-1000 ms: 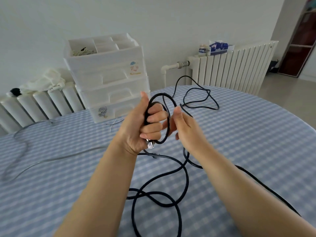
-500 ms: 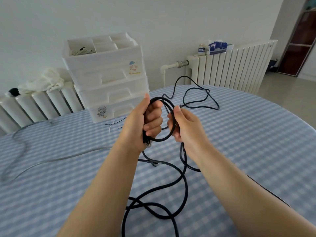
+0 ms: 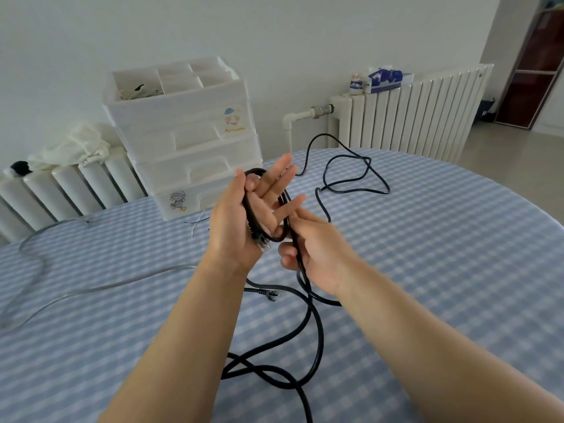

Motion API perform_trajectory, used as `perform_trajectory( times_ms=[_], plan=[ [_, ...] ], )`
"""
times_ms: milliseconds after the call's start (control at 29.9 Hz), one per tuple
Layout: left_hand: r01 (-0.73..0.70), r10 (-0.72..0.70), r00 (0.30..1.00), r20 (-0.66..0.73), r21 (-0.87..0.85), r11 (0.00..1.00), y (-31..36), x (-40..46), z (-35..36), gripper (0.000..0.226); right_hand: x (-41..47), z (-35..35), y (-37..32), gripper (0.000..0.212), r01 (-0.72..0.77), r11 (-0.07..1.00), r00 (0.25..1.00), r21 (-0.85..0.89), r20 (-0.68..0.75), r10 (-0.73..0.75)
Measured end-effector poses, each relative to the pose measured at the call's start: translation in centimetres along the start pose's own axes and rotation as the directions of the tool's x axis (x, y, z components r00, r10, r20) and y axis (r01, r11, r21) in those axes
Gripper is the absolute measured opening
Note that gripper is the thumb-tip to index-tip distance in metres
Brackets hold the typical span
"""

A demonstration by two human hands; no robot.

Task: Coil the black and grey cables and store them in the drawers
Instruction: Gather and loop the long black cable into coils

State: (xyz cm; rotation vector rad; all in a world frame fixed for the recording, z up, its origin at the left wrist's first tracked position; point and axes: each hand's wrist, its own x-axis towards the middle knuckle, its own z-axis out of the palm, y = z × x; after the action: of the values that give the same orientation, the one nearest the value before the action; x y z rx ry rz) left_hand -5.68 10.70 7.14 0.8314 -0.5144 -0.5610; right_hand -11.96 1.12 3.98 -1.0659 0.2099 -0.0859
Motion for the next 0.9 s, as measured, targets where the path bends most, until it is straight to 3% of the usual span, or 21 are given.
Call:
perform_trajectory(
  times_ms=[200, 334, 434, 501, 601, 668, 802, 902],
  plan=[
    [0.054, -0.045, 0.998, 0.032, -0.376, 0.925, 0.8, 0.1, -0.5, 0.051, 0.4, -0.5, 0.2, 0.03, -0.052, 0.971, 0.987, 0.235, 0.158, 0.015],
    [0.039, -0.034, 0.999, 0.02, -0.391, 0.92, 0.6, -0.1, 0.0, 0.044, 0.4, -0.3, 0.5, 0.025, -0.078, 0.951, 0.985, 0.298, 0.169, 0.028],
    [0.034, -0.022, 0.999, 0.035, -0.406, 0.913, 0.7, 0.0, -0.1, 0.045, 0.3, 0.3, 1.0, 0.029, 0.014, 0.996, 0.995, 0.093, 0.097, -0.023],
    [0.002, 0.006, 1.0, 0.02, -0.409, 0.912, 0.9, 0.2, -0.3, 0.044, 0.3, 1.1, 1.7, 0.024, 0.108, 0.972, 0.994, -0.211, 0.035, -0.103],
    [-0.069, 0.067, 0.998, -0.017, -0.283, 0.957, 1.0, 0.3, -0.3, 0.038, 0.2, 1.5, 2.7, 0.016, 0.157, 0.735, 0.987, -0.66, 0.083, -0.136],
    [-0.106, 0.103, 0.994, -0.023, -0.155, 0.982, 0.6, 0.2, -0.4, 0.038, -0.1, 1.2, 2.4, 0.024, 0.13, 0.619, 0.991, -0.774, 0.116, -0.063],
    [-0.182, 0.182, 0.983, -0.02, 0.012, 0.983, -0.1, 0.4, -0.5, 0.043, -0.7, 0.5, 1.3, 0.063, 0.066, 0.432, 0.985, -0.9, 0.128, 0.118],
    [-0.242, 0.248, 0.969, 0.001, 0.224, 0.944, -0.7, 0.5, -0.6, 0.042, -0.8, 0.0, 0.8, 0.068, 0.008, 0.427, 0.977, -0.904, 0.097, 0.188]
  ],
)
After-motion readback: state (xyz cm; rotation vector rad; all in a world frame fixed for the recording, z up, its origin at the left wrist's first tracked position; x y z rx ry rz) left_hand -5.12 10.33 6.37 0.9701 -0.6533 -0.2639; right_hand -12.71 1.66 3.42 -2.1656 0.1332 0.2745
